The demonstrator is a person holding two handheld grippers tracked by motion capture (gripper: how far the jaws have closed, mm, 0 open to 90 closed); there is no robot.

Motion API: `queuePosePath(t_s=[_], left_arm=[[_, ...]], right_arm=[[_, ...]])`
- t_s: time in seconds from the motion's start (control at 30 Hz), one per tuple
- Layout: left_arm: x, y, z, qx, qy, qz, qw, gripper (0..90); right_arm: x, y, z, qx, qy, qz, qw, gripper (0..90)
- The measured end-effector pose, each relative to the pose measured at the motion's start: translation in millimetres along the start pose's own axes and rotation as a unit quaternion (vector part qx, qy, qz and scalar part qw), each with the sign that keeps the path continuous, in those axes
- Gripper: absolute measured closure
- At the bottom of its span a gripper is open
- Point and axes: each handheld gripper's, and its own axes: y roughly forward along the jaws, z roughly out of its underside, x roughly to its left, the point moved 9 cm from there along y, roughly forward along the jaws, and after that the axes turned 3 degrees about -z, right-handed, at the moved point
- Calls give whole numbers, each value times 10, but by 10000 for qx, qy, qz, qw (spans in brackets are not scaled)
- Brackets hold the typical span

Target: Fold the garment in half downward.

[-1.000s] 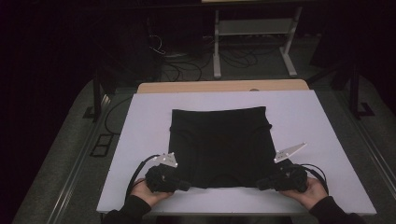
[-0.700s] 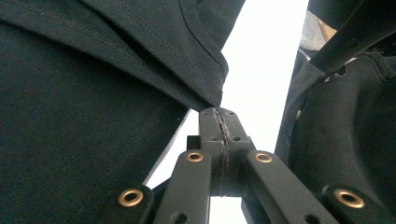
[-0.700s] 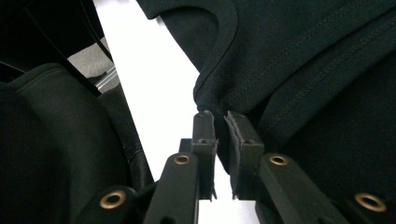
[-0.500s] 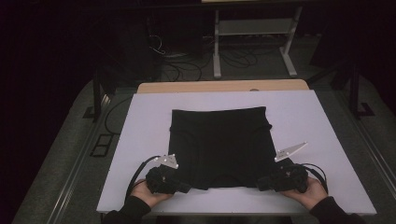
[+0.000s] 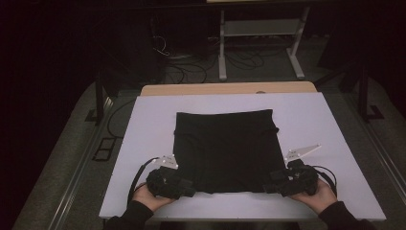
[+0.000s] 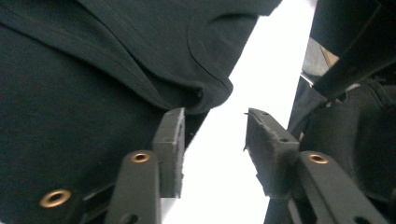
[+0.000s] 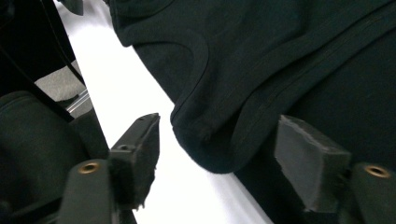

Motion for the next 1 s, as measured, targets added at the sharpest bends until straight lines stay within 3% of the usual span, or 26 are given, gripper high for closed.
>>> queuePosePath(t_s=[0.2,0.27,0.4,0.7,1.0], left_arm=[[63,-82,-69,-336,-208,-260,9989,417],[88,-114,-78,-405,-273,-305,9983,389],[132,-170,-90,-536,-371,-341,9973,337],[180,-202,-81,-599,-589,-395,9957,211],[220,-262,-35,-653,-788,-441,9938,168]], right_arm=[[-52,-20,-58,-144,-10,209,9997,129],[-67,-26,-75,-186,-26,274,9994,119],[-79,-31,-112,-216,-88,347,9991,13],[-98,-38,-245,-358,-234,470,9980,0],[-87,-24,-367,-392,-401,530,9970,0]])
